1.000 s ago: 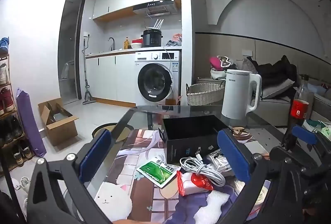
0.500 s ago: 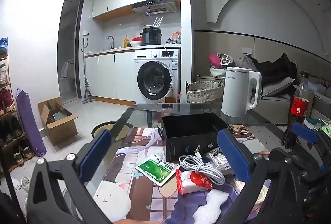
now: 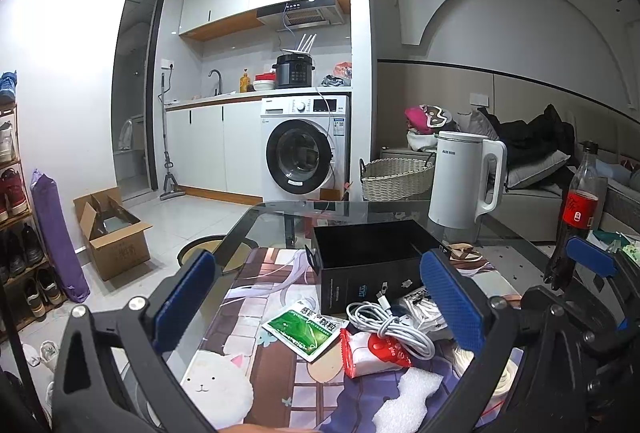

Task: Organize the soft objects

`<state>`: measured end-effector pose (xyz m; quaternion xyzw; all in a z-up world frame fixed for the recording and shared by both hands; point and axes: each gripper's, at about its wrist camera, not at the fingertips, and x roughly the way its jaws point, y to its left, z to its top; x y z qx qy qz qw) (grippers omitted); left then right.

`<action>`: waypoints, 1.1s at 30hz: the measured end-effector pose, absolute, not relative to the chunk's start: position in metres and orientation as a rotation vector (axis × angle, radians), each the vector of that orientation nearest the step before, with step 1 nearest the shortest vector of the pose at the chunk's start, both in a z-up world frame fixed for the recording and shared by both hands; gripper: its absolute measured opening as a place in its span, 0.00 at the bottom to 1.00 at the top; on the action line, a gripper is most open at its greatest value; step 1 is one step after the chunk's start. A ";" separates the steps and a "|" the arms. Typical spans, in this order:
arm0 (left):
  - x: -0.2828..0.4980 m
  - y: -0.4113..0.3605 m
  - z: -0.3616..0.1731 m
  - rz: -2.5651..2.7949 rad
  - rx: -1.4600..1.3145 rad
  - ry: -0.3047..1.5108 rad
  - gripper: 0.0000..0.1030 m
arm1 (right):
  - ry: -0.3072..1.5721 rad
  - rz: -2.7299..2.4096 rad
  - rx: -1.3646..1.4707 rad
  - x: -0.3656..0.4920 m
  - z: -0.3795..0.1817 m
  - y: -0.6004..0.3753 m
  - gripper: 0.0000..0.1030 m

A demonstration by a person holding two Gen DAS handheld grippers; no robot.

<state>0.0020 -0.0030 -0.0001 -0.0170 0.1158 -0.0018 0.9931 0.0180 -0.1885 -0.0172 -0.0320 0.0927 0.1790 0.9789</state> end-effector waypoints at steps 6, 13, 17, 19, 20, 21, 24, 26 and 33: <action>0.003 -0.004 0.001 -0.008 -0.033 0.235 1.00 | 0.182 0.361 -0.064 0.016 -0.015 -0.188 1.00; 0.003 -0.004 0.001 -0.007 -0.033 0.232 1.00 | 0.185 0.357 -0.061 0.017 -0.013 -0.188 1.00; 0.003 -0.004 0.001 -0.007 -0.033 0.232 1.00 | 0.188 0.354 -0.063 0.018 -0.014 -0.188 1.00; 0.002 -0.004 0.001 -0.009 -0.033 0.233 1.00 | 0.192 0.353 -0.060 0.019 -0.015 -0.188 1.00; 0.002 -0.004 0.001 -0.009 -0.032 0.232 1.00 | 0.191 0.353 -0.059 0.019 -0.015 -0.189 1.00; 0.002 -0.004 0.001 -0.007 -0.032 0.232 1.00 | 0.191 0.353 -0.060 0.019 -0.015 -0.189 1.00; 0.002 -0.003 0.001 -0.008 -0.038 0.234 1.00 | 0.188 0.351 -0.061 0.019 -0.015 -0.189 1.00; 0.001 -0.003 0.001 -0.007 -0.037 0.232 1.00 | 0.188 0.352 -0.062 0.018 -0.015 -0.189 1.00; 0.001 -0.003 0.002 -0.008 -0.038 0.236 1.00 | 0.188 0.352 -0.061 0.017 -0.015 -0.189 1.00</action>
